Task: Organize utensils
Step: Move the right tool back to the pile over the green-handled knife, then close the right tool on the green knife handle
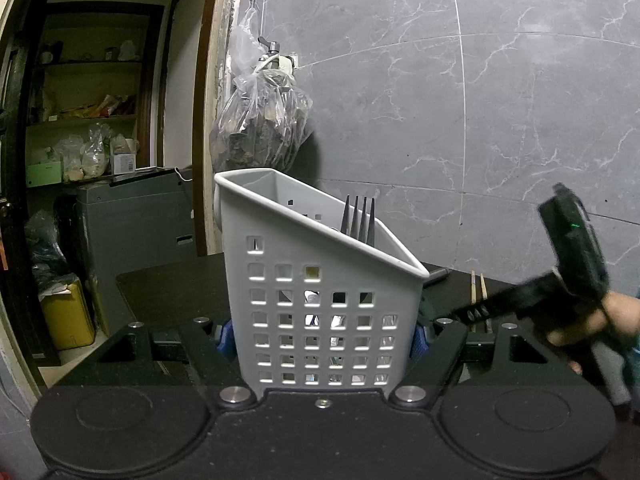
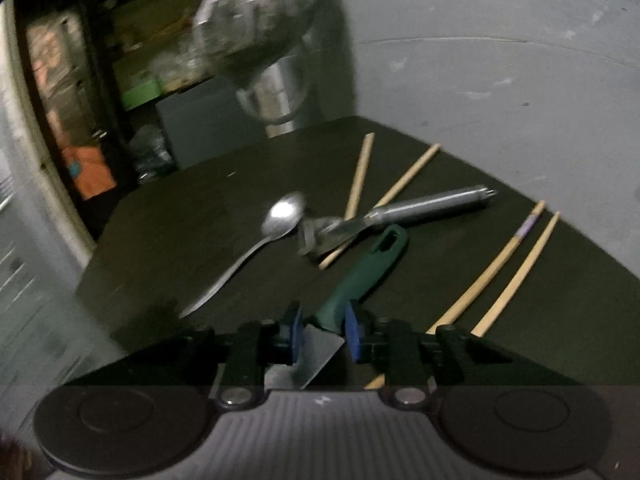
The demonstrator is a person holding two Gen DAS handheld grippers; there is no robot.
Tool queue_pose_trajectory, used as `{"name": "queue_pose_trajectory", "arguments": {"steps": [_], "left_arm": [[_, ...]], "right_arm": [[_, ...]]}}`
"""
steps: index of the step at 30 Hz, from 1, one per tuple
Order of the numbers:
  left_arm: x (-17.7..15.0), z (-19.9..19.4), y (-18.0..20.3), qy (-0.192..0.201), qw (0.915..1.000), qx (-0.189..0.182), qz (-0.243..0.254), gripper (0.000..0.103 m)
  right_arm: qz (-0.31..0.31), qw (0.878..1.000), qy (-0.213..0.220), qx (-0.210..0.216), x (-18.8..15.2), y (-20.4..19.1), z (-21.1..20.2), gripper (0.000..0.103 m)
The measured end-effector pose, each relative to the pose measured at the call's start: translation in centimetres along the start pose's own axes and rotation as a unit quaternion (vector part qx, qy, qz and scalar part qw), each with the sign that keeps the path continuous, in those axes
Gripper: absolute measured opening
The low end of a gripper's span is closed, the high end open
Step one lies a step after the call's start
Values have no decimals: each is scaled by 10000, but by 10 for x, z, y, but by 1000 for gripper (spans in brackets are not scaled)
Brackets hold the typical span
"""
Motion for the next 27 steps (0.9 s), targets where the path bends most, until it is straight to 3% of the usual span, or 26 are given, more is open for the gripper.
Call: {"name": "queue_pose_trajectory", "arguments": {"steps": [8,15,20,27], "left_arm": [[0,0,-1,-1,10000,0,-3,77],[0,-1,-1,0,10000,0,-5,77],[0,0,0,-6,10000,-2,3,77],[-2,-1,-1,-2,10000,-7,-3,77]], "right_arm": [[-930,9934,-481,475,-41,-34,-40,25],[-1660,9822,-706,518,-72,-56,-75,29],[-1631,9833,-645,495,-71,-60,-74,44],[-1175,9909,-593,281,-51,-52,-47,43]]}}
Point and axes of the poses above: each gripper's, at about its wrist camera, not at the fingertips, and z roughly the way its jaws point, y to its right, x to its top, the point moved 4 cm from there along z, roughly the way its jaws point, and after that the axes turned 9 degrees about z, right-handed, at the moved point
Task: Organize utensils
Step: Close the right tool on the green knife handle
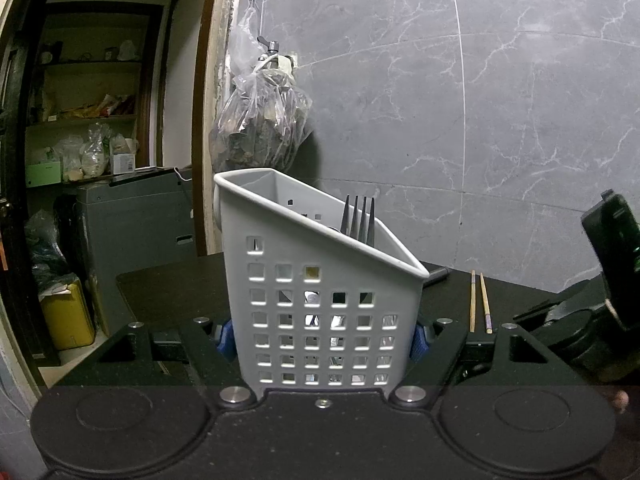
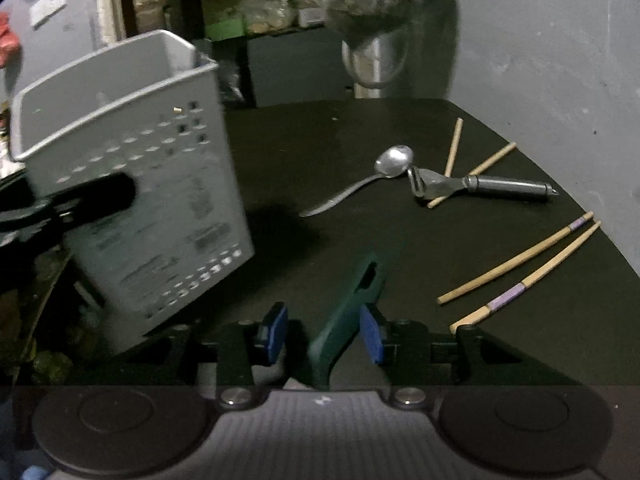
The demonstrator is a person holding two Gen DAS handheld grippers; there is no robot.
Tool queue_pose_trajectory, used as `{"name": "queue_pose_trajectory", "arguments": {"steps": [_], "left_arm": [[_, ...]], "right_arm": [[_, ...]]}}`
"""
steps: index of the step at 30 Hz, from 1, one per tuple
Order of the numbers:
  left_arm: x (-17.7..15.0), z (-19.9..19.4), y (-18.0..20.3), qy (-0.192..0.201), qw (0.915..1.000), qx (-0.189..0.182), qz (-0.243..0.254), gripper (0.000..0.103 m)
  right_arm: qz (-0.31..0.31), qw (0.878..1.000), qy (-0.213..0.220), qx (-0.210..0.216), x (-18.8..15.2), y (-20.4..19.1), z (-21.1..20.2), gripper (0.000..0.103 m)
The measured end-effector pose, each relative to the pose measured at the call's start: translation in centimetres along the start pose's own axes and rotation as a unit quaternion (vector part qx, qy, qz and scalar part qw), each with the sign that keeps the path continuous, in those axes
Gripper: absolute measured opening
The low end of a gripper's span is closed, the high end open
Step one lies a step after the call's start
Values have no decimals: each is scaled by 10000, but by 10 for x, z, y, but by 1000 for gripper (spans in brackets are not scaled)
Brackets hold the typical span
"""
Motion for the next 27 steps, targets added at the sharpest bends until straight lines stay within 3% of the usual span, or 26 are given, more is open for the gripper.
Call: {"name": "queue_pose_trajectory", "arguments": {"steps": [2,7,14,15,22,27], "left_arm": [[0,0,0,3,10000,0,-3,77],[0,0,0,1,10000,-2,-5,77],[0,0,0,1,10000,1,-1,77],[0,0,0,1,10000,1,-4,77],[0,0,-2,-1,10000,4,3,77],[-1,0,-2,0,10000,4,2,77]], "right_arm": [[-14,9999,80,-142,1,1,4,31],[12,9993,141,-348,1,4,5,20],[400,9989,245,-8,5,14,-1,19],[447,9985,306,53,5,14,-3,15],[765,9919,919,438,10,19,-27,13],[965,9915,710,512,9,26,-20,13]]}}
Point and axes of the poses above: each gripper's, at about its wrist camera, not at the fingertips, and z roughly the way its jaws point, y to its right, x to its top, the point moved 4 cm from there along z, roughly the way its jaws point, and after that the axes turned 9 degrees about z, right-handed, at the moved point
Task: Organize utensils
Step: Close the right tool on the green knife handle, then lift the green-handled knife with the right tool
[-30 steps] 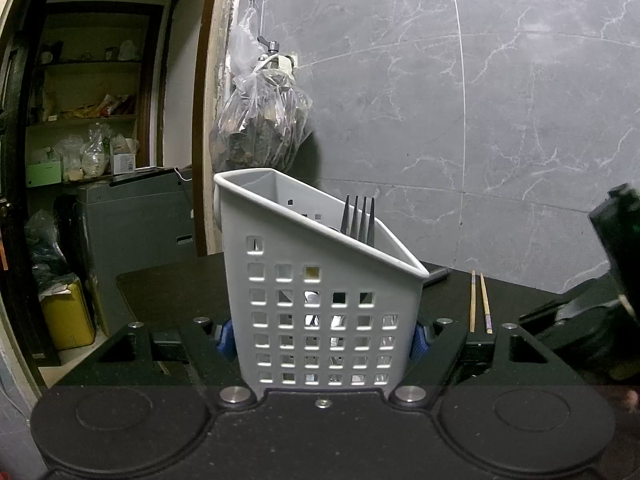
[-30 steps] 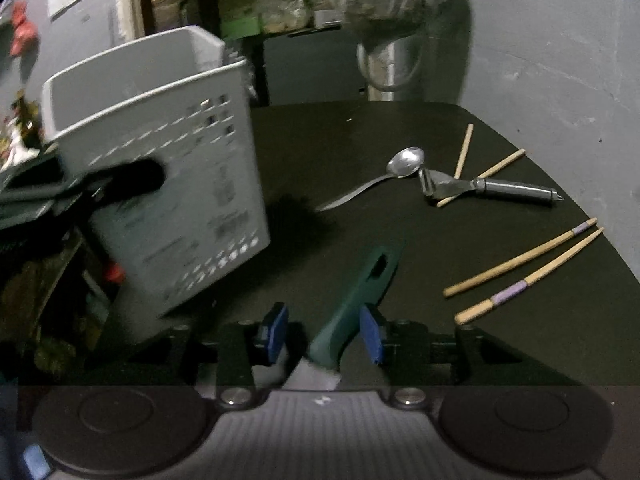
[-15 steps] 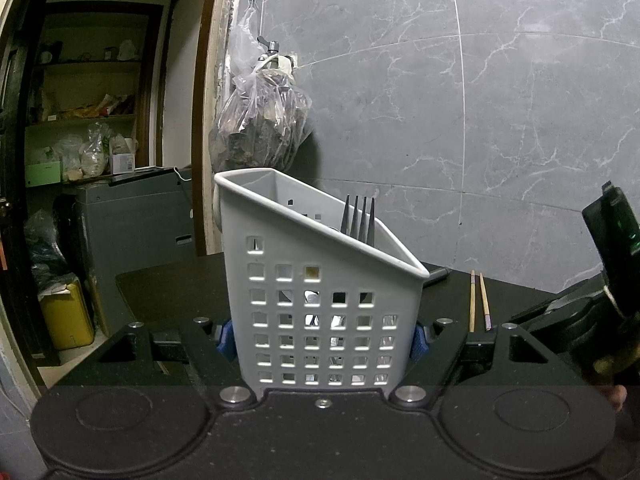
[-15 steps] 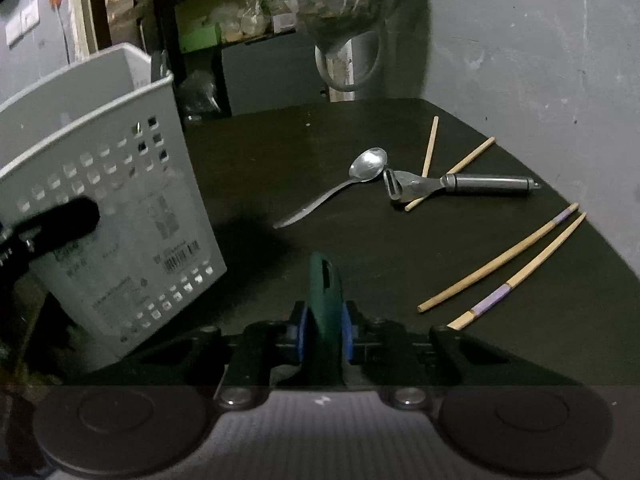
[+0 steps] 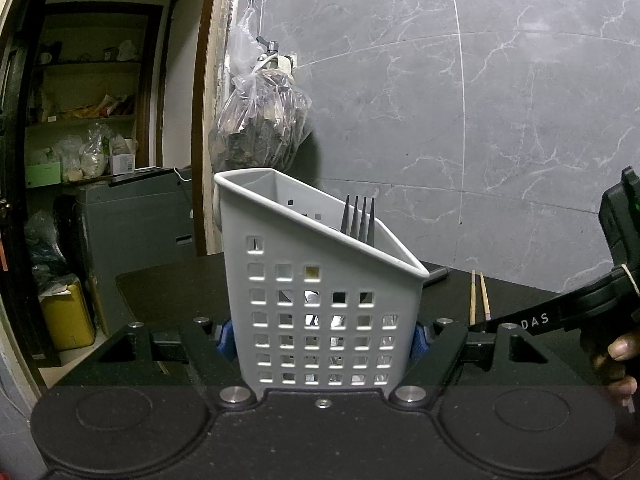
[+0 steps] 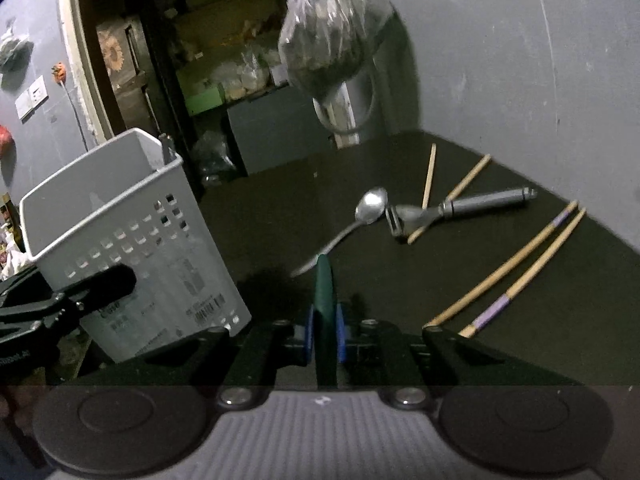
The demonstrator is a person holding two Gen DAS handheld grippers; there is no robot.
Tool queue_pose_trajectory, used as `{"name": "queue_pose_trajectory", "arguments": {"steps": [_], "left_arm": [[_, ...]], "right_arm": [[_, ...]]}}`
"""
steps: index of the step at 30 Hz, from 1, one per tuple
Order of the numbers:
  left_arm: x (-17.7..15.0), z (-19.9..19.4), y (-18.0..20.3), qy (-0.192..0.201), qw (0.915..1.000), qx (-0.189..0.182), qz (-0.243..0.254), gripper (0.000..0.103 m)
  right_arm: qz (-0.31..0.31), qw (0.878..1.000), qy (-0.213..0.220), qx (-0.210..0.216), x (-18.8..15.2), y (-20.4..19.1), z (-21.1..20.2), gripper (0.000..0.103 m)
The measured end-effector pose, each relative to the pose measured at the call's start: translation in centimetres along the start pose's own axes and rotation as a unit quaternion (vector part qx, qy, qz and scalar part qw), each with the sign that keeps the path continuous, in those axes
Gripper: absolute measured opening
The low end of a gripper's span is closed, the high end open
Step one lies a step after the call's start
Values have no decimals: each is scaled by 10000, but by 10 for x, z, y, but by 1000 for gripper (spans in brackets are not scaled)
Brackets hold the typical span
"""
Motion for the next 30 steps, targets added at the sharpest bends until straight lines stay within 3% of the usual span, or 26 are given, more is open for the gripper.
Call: {"name": "queue_pose_trajectory", "arguments": {"steps": [10,23,30], "left_arm": [[0,0,0,-1,10000,-1,-2,77],[0,0,0,1,10000,-3,-2,77],[0,0,0,-1,10000,-2,-2,77]], "right_arm": [[513,9981,-330,96,-3,17,9,13],[-115,9974,-557,-435,-2,6,16,13],[-347,9961,-664,-466,-5,3,18,13]]}}
Point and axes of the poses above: each gripper's, at about its wrist camera, not at the fingertips, and z roughly the way its jaws point, y to its right, x to its top, the point moved 4 cm from there along z, roughly the way its jaws point, and after that the axes turned 9 degrees about z, right-handed, at the moved point
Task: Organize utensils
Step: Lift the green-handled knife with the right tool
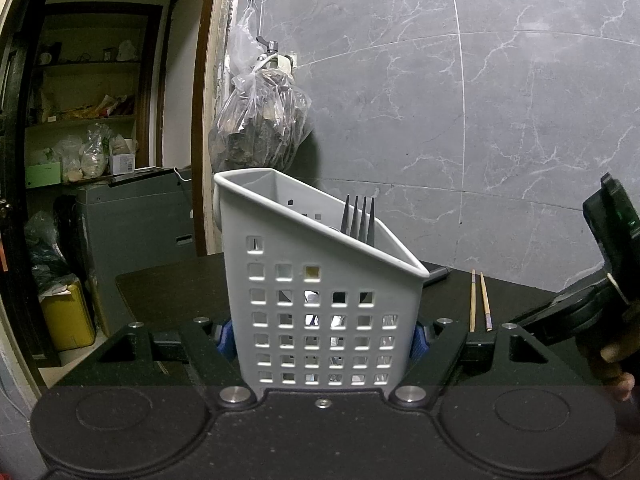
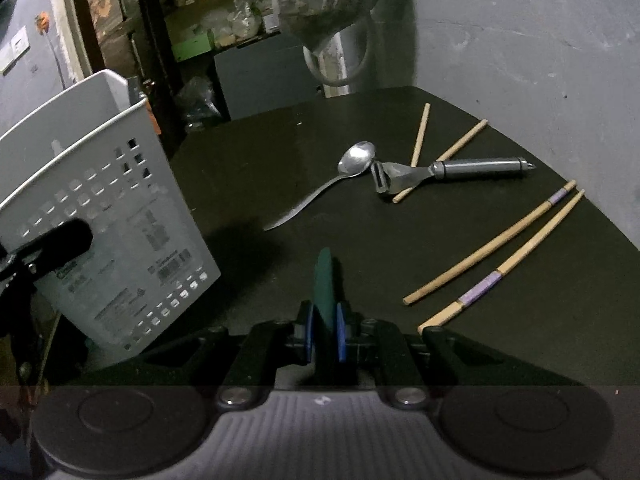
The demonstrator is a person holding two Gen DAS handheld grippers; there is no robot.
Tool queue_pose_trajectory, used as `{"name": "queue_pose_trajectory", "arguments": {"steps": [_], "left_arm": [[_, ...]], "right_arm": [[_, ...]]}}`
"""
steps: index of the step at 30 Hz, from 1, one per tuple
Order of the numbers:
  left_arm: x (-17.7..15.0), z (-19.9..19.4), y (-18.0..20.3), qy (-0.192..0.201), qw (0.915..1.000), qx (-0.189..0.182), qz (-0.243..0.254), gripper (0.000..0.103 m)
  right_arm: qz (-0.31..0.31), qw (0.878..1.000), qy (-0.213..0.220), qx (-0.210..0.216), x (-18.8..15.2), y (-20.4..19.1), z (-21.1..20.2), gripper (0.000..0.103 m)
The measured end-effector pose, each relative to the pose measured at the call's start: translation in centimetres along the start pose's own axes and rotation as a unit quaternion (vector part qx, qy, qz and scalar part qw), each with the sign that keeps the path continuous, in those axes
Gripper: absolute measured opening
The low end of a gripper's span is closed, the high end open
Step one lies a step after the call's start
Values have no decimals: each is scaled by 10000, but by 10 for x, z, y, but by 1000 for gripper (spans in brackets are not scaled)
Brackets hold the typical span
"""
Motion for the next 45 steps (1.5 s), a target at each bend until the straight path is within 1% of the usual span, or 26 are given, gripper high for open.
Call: {"name": "queue_pose_trajectory", "arguments": {"steps": [3,7,10,14,19,26,33,38,45], "left_arm": [[0,0,0,2,10000,0,0,77],[0,0,0,1,10000,-1,0,77],[0,0,0,-1,10000,0,1,77],[0,0,0,1,10000,1,0,77],[0,0,0,1,10000,0,-2,77],[0,0,0,2,10000,-3,-1,77],[0,0,0,0,10000,-6,0,77],[0,-1,0,2,10000,-13,-3,77],[0,-1,0,3,10000,-10,-4,77]], "right_arm": [[-84,9999,60,52,1,-3,-4,12],[-131,9993,306,169,6,-9,-17,12],[-163,9976,620,261,11,-13,-31,12],[-241,9922,1167,371,21,-21,-54,12],[-439,9801,1878,474,37,-37,-86,12],[-598,9611,2626,604,63,-57,-118,12],[-667,9391,3250,892,90,-78,-147,13],[-834,9284,3439,1134,99,-97,-156,13],[-1012,9243,3394,1426,102,-124,-153,13]]}}
Point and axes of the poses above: each gripper's, at about its wrist camera, not at the fingertips, and z roughly the way its jaws point, y to its right, x to its top, the point moved 4 cm from there along z, roughly the way its jaws point, and after that the axes turned 9 degrees about z, right-handed, at the moved point
